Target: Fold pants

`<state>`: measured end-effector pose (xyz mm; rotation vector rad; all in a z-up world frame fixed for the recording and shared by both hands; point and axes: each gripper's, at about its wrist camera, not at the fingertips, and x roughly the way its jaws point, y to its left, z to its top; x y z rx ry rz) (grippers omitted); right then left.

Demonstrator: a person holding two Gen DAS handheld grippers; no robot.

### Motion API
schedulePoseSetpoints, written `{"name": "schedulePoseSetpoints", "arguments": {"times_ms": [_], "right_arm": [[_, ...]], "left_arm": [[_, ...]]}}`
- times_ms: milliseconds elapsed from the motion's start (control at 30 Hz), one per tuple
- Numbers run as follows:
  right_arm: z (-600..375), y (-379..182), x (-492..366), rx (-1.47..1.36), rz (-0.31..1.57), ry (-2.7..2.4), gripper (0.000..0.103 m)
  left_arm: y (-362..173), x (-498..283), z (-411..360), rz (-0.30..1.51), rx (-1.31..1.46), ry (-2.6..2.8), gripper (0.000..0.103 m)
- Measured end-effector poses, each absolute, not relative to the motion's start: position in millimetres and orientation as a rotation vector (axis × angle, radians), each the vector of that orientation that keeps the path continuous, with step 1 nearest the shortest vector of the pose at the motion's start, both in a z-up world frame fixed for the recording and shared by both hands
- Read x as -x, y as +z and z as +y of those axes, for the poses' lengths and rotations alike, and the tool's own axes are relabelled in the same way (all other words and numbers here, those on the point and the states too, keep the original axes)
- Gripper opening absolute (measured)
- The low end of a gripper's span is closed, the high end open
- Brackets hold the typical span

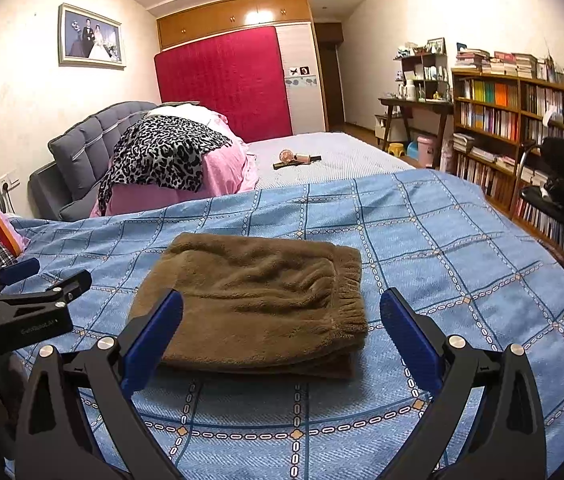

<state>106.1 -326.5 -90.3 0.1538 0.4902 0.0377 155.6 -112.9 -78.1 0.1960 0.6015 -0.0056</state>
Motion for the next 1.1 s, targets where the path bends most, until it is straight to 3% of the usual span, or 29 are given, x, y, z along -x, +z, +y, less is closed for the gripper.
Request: {"name": "schedulePoseSetpoints", "arguments": {"times_ms": [1100], "right_arm": [[-310.2, -103.4, -119.6, -0.096, 0.511, 0.054, 0.100]], "left_arm": [[-87.7, -160.7, -122.4, 0.670, -0.149, -0.086, 0.096]]}}
